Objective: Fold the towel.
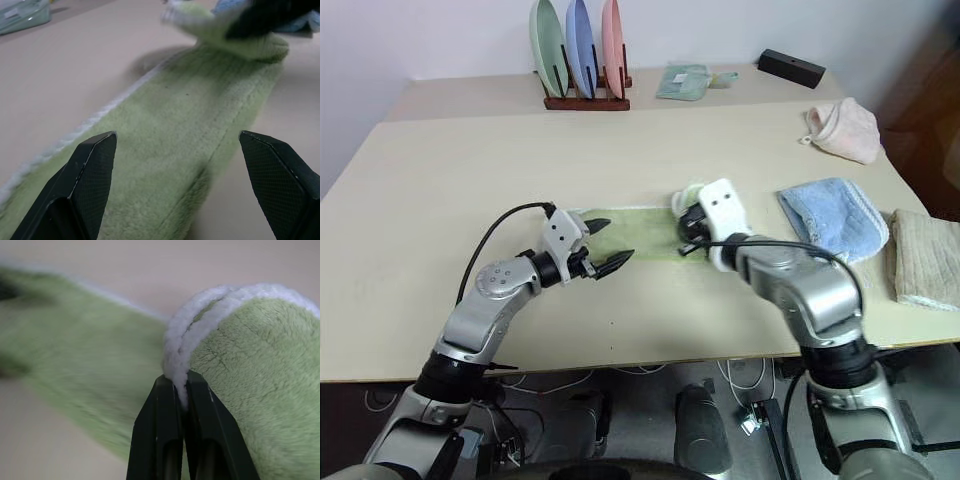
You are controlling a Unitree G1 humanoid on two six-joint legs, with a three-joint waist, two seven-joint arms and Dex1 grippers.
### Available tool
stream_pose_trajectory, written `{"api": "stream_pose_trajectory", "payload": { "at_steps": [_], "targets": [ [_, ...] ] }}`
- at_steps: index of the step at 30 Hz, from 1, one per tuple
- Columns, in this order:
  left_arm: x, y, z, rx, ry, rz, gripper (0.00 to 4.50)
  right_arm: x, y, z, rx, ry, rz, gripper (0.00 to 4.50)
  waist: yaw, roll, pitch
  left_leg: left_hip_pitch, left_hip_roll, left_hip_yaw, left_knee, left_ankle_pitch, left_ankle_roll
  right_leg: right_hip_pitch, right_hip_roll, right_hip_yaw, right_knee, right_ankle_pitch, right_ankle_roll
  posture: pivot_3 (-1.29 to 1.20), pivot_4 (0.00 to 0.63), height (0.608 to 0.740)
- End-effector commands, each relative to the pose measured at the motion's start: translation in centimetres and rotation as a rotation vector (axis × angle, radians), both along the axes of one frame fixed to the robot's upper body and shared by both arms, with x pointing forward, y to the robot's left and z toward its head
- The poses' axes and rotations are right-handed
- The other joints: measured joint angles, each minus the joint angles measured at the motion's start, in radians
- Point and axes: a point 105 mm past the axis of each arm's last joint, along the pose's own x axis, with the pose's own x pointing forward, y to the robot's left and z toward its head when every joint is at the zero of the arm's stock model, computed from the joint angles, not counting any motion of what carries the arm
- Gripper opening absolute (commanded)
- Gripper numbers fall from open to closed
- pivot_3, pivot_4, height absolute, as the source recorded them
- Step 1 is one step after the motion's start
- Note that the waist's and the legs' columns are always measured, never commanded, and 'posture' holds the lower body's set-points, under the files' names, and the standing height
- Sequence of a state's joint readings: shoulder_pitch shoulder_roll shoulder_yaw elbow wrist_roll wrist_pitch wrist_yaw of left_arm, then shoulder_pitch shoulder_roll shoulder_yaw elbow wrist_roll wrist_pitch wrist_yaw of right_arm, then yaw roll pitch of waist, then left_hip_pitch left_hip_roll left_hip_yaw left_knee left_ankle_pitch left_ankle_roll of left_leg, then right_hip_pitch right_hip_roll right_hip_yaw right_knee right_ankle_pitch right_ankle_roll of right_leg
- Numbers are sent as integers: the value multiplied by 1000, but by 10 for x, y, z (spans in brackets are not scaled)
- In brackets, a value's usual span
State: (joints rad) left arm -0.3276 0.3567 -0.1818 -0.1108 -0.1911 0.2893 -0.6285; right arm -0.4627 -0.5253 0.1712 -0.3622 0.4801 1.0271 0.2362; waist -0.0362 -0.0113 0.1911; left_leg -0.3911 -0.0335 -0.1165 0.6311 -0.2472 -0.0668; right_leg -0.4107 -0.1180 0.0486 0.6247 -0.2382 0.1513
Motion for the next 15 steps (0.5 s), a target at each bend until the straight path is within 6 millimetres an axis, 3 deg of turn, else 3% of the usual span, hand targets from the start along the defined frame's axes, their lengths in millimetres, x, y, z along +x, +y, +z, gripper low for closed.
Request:
{"api": "stream_pose_trajectory", "payload": {
  "at_steps": [1,7,10,15],
  "targets": [
    [0,5,12,-21,-52,29,4007,5,5,-3,-53,-44,13,61,1,0,0,0,0,0,0,0,0,0,0,0,0,0,0,0,150,740],
    [-3,7,8,-15,-49,42,4007,5,1,-7,-75,-44,32,61,1,0,0,0,0,0,0,0,0,0,0,0,-1,0,0,0,150,740],
    [-3,8,8,-14,-49,47,4007,-3,5,1,-35,-48,106,971,1,0,0,0,0,0,0,0,0,0,0,0,-1,0,0,0,150,740],
    [-1,15,8,-16,-42,70,4007,-30,2,36,7,-169,267,3458,13,0,0,0,0,0,0,0,0,0,0,0,-2,0,0,0,150,740]
  ]
}}
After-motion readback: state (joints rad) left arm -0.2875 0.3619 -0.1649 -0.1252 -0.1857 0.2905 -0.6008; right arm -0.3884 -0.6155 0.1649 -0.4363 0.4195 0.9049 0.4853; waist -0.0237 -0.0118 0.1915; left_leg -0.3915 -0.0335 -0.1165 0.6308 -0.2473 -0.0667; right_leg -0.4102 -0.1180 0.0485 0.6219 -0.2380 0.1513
